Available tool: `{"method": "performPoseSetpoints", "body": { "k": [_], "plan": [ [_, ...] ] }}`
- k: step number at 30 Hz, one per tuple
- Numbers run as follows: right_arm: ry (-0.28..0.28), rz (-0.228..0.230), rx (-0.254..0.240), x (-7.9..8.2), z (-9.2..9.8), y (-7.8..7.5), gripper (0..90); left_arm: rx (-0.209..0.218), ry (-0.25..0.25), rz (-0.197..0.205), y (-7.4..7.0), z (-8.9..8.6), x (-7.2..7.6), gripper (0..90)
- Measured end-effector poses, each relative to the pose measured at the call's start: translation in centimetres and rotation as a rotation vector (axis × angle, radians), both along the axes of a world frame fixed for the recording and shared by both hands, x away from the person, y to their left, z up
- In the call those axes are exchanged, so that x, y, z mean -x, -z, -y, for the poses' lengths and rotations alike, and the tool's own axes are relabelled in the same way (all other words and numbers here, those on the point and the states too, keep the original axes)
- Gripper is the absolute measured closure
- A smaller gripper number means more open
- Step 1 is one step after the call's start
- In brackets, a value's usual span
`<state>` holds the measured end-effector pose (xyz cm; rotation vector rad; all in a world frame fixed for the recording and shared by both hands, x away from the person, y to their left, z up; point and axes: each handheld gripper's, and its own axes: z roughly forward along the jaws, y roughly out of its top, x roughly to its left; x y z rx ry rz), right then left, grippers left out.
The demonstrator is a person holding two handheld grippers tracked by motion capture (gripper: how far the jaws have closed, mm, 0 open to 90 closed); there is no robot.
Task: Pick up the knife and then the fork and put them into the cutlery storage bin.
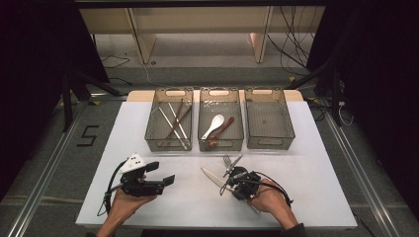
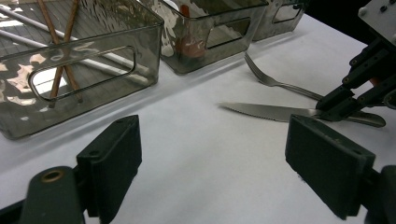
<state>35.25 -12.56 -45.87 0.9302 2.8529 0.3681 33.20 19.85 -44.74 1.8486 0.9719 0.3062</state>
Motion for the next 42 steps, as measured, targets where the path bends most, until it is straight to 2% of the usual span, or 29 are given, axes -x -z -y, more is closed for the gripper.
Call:
{"method": "performPoseSetpoints", "body": {
  "k": [5,14,37,42],
  "plan": [
    [-0.02,0.008,-0.009,0.0,0.0,-0.1,80.6,0.003,-0.005,0.009,-0.1,0.0,0.0,18.2],
    [-0.003,0.021,-0.064,-0.2,0.6,-0.9,80.6,0.008,-0.007,0.009,-0.1,-0.2,0.1,18.1],
    [0.023,0.057,-0.137,-0.4,1.5,-2.6,80.7,0.021,-0.016,0.017,-0.2,-0.3,0.1,18.2],
    [0.029,0.071,-0.158,-0.6,1.8,-3.3,80.7,0.022,-0.016,0.014,-0.2,-0.4,0.1,18.2]
  ]
}}
